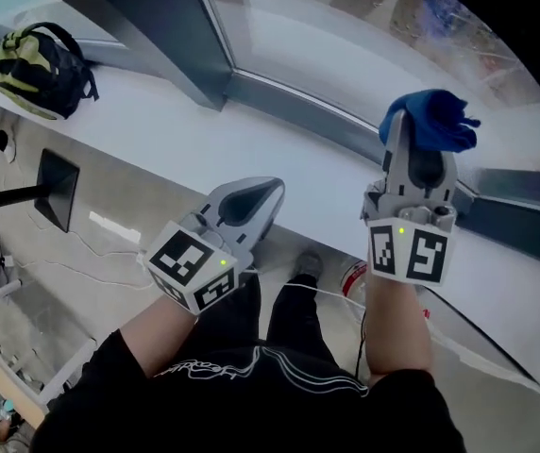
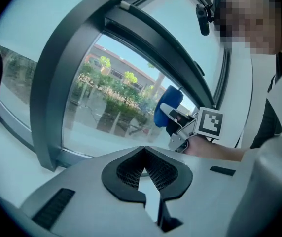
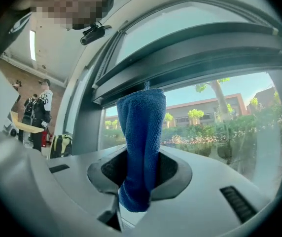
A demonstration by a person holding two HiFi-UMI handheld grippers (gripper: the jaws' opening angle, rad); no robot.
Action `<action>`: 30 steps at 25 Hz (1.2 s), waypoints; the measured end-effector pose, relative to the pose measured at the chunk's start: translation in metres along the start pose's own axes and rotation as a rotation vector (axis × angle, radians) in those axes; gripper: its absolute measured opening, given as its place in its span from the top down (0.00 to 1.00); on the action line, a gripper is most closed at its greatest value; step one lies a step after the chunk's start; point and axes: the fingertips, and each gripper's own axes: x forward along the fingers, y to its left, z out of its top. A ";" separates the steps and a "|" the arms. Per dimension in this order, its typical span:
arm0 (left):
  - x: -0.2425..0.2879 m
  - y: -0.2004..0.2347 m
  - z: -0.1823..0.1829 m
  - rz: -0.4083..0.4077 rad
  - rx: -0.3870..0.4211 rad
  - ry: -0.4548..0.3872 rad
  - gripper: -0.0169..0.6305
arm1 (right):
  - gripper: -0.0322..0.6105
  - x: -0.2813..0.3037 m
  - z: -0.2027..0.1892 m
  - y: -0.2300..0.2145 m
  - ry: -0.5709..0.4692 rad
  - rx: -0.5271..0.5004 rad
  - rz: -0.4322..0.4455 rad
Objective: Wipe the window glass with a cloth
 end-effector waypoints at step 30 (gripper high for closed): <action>-0.111 0.185 -0.001 0.105 -0.118 -0.001 0.97 | 0.81 0.218 -0.091 0.231 0.103 0.009 0.121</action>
